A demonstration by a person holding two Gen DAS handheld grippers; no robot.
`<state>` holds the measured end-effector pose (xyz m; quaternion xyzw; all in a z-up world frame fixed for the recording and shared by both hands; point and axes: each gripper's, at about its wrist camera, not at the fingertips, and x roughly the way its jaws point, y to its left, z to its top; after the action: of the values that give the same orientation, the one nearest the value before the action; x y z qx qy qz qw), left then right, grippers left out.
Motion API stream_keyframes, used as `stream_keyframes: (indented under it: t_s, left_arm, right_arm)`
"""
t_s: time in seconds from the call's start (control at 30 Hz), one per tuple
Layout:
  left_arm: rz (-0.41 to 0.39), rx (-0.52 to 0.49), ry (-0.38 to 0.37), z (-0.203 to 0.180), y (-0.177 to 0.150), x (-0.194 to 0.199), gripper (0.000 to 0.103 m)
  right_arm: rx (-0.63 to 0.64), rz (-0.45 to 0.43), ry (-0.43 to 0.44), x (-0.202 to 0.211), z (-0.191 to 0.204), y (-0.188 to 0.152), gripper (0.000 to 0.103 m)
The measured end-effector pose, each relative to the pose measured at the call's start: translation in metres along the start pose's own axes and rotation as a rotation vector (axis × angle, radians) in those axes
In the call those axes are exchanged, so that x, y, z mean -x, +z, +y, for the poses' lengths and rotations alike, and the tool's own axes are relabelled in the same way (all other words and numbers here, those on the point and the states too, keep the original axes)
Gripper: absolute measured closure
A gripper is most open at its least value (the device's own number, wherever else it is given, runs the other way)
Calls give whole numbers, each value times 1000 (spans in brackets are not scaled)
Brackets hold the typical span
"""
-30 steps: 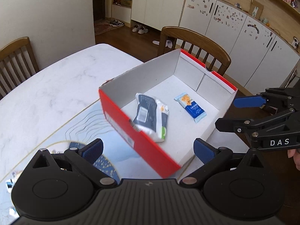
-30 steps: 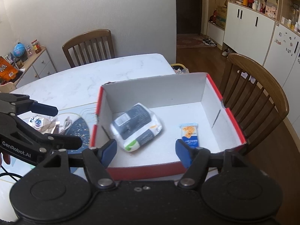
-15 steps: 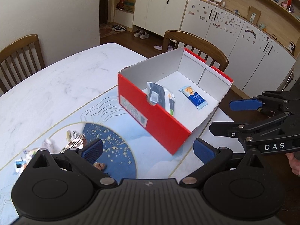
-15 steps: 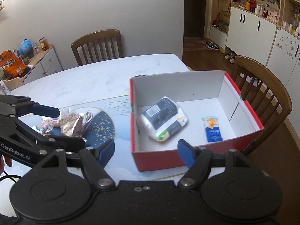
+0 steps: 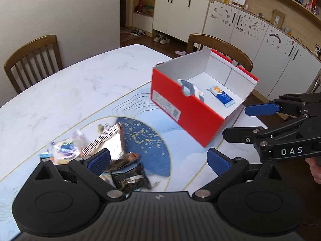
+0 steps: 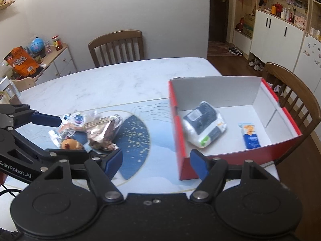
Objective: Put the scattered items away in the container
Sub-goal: 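Withdraw both grippers from the box back toward the snack pile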
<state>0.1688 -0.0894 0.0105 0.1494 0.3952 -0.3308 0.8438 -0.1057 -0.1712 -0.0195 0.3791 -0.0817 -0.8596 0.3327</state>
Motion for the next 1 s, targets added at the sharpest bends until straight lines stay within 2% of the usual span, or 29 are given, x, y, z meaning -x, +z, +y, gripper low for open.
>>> stream_keyframes:
  t_s: [0.53, 0.77, 1.0]
  left_arm:
    - [-14, 77, 30, 53, -51, 16, 0]
    - [-20, 130, 43, 75, -71, 11, 0]
    - [-27, 119, 63, 89, -84, -6, 0]
  right_arm:
    - [21, 12, 40, -21, 54, -5, 30]
    - [31, 25, 41, -37, 68, -7, 30]
    - [31, 64, 58, -58, 76, -11, 30]
